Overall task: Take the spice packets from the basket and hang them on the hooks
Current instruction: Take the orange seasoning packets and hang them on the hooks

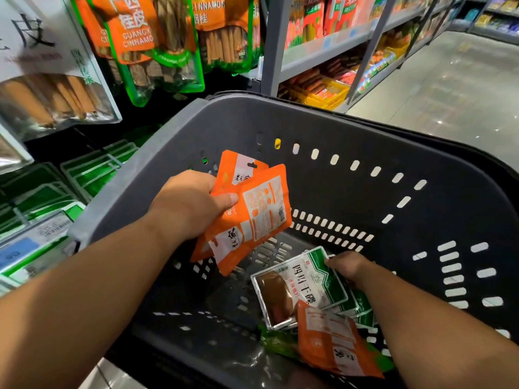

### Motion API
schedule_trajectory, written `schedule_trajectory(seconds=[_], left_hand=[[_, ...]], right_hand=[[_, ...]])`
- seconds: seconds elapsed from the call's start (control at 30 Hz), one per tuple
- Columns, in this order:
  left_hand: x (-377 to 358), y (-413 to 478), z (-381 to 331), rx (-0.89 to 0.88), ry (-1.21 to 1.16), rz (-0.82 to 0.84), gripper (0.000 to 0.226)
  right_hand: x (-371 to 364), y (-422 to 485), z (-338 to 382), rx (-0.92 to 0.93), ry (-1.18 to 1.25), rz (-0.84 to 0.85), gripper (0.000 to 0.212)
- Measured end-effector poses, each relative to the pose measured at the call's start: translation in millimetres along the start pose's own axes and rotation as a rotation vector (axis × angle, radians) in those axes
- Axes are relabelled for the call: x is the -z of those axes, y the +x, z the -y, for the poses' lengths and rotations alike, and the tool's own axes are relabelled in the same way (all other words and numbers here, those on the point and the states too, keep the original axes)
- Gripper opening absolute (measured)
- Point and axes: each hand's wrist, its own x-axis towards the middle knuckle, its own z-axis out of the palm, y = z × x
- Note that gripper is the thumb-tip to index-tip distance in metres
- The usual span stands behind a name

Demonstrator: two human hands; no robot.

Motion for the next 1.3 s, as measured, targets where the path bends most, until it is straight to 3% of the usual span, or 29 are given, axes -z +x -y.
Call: schedule_trajectory(seconds=[0.1, 0.2, 0.4, 0.63, 0.9, 1.1, 1.3], left_hand=[[-0.1, 0.2, 0.6, 0.009, 0.014, 0.015, 0.030], [0.9, 2.1, 3.6, 0.023, 0.001, 0.009, 0.030], [3.9, 5.7, 6.1, 0.034, 0.040, -0.080, 0.030], [5.2, 3.8, 5.7, 0.023, 0.033, -0.120, 0.032], [7.1, -1.3, 4.5, -0.017, 0.008, -0.109, 0.035], [3.6, -6.3, -0.7, -0.106, -0.154, -0.014, 0.030], [2.2, -3.6, 2.9, -0.144, -0.163, 0.027, 0.026]], right_hand=[[-0.6, -1.1, 2.6, 0.076, -0.085, 0.024, 0.025], [3.3, -8.5, 9.2, 0.204, -0.230, 0.039, 0.002], [18.4, -39.2, 47.6, 0.476, -0.303, 0.027, 0.005], [51.6, -87.4, 99.8, 0.743, -0.469, 0.035, 0.022], [77.8, -156.3, 148.5, 0.888, -0.467, 0.102, 0.005], [50.8, -162.4, 166.5, 1.012, -0.330, -0.163, 0.006], [26.9, -153.3, 171.5, 0.986, -0.242, -0.237, 0.007]])
